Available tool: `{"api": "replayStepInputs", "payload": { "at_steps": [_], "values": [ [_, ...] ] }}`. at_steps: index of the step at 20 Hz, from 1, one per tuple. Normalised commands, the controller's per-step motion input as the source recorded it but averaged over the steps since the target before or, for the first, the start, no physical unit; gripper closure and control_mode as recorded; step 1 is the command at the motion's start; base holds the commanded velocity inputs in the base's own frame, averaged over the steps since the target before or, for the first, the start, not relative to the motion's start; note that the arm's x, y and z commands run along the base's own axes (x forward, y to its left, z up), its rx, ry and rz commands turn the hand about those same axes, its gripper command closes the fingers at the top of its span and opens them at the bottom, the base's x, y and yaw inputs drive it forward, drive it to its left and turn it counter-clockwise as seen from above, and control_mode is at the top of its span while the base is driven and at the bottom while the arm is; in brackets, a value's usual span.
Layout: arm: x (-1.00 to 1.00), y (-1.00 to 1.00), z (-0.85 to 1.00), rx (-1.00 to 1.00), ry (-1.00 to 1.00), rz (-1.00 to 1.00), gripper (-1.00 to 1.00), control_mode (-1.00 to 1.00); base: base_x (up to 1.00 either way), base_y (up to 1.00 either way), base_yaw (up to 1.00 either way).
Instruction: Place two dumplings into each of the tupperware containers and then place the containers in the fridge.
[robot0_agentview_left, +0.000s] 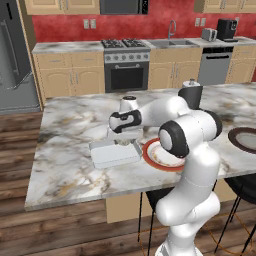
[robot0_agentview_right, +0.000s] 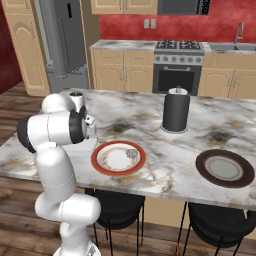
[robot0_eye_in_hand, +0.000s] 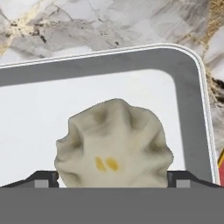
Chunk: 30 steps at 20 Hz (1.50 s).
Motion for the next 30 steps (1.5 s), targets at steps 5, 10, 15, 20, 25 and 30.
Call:
{"api": "replayStepInputs", "payload": {
  "at_steps": [5,10,15,20,25,30],
  "values": [
    [0.01,0.00,-0.14,0.00,0.04,0.00,-1.00,-1.00,0.00,0.00,0.00],
    [-0.46,0.00,-0.72,-0.01,-0.08,0.00,-1.00,-1.00,0.00,0.00,0.00],
    [-0.29,0.00,-0.62,-0.01,-0.23,0.00,-1.00,-1.00,0.00,0.00,0.00],
    [-0.32,0.00,-0.32,0.00,-0.26,0.00,-1.00,-1.00,0.00,0.00,0.00],
    [-0.32,0.00,0.02,0.00,-0.12,0.00,-1.00,-1.00,0.00,0.00,0.00],
    [-0.98,-0.45,0.56,0.00,0.06,-0.07,-1.00,-1.00,0.00,0.00,0.00]
  ]
}}
